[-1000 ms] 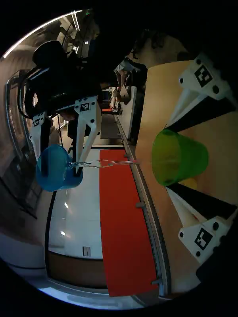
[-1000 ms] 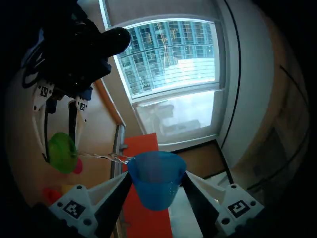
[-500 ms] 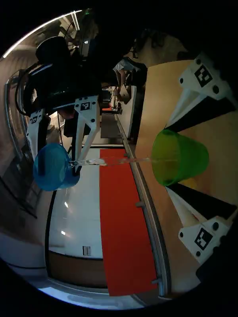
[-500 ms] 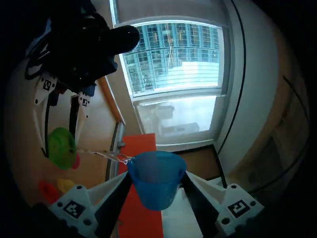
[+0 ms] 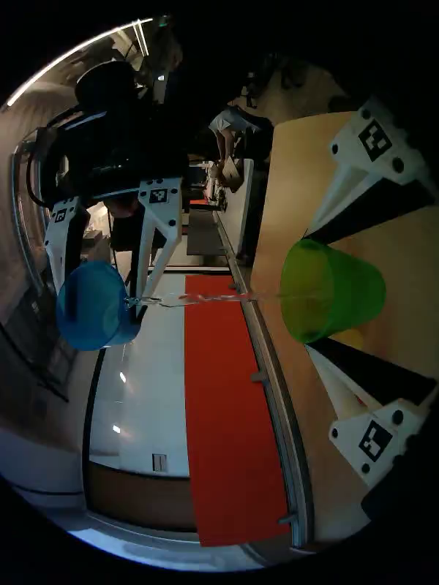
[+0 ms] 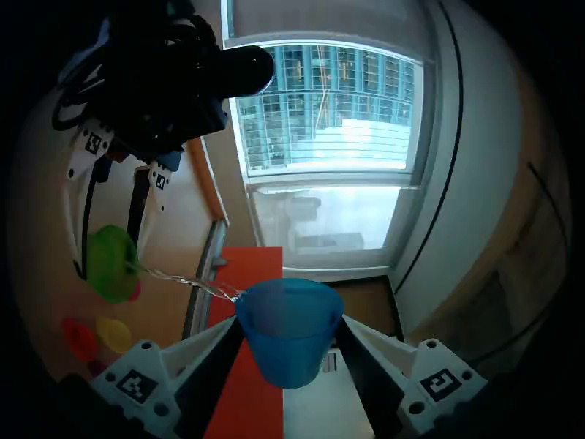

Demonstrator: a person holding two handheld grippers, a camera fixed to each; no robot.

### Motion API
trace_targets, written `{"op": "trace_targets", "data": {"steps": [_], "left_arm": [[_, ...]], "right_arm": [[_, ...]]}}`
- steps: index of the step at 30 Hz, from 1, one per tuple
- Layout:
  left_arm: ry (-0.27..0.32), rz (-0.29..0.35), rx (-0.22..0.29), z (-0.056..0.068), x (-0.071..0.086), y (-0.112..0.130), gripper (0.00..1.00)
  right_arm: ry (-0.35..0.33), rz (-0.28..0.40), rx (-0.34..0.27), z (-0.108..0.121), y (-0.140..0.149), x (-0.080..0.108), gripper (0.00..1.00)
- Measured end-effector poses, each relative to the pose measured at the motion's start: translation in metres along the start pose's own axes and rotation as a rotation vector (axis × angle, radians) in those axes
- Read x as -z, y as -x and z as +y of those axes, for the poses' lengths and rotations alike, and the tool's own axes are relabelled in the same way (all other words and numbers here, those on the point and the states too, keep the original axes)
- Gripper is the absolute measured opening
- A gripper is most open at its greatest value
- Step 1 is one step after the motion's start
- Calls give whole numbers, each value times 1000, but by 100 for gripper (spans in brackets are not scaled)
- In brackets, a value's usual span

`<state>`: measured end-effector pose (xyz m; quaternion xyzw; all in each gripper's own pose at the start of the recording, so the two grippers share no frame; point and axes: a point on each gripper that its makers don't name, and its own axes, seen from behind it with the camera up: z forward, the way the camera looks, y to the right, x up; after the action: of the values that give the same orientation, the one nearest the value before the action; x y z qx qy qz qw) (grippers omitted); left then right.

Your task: Pour water

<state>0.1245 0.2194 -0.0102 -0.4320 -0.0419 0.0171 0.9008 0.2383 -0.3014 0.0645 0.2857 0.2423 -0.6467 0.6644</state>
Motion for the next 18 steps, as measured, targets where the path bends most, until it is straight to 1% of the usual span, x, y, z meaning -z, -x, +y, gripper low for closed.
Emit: {"op": "trace_targets", "data": {"steps": [18], "left_arm": [[-10, 3, 4, -4, -2, 0, 87]], "right_arm": [[15, -2, 91, 0, -3, 2, 88]]}}
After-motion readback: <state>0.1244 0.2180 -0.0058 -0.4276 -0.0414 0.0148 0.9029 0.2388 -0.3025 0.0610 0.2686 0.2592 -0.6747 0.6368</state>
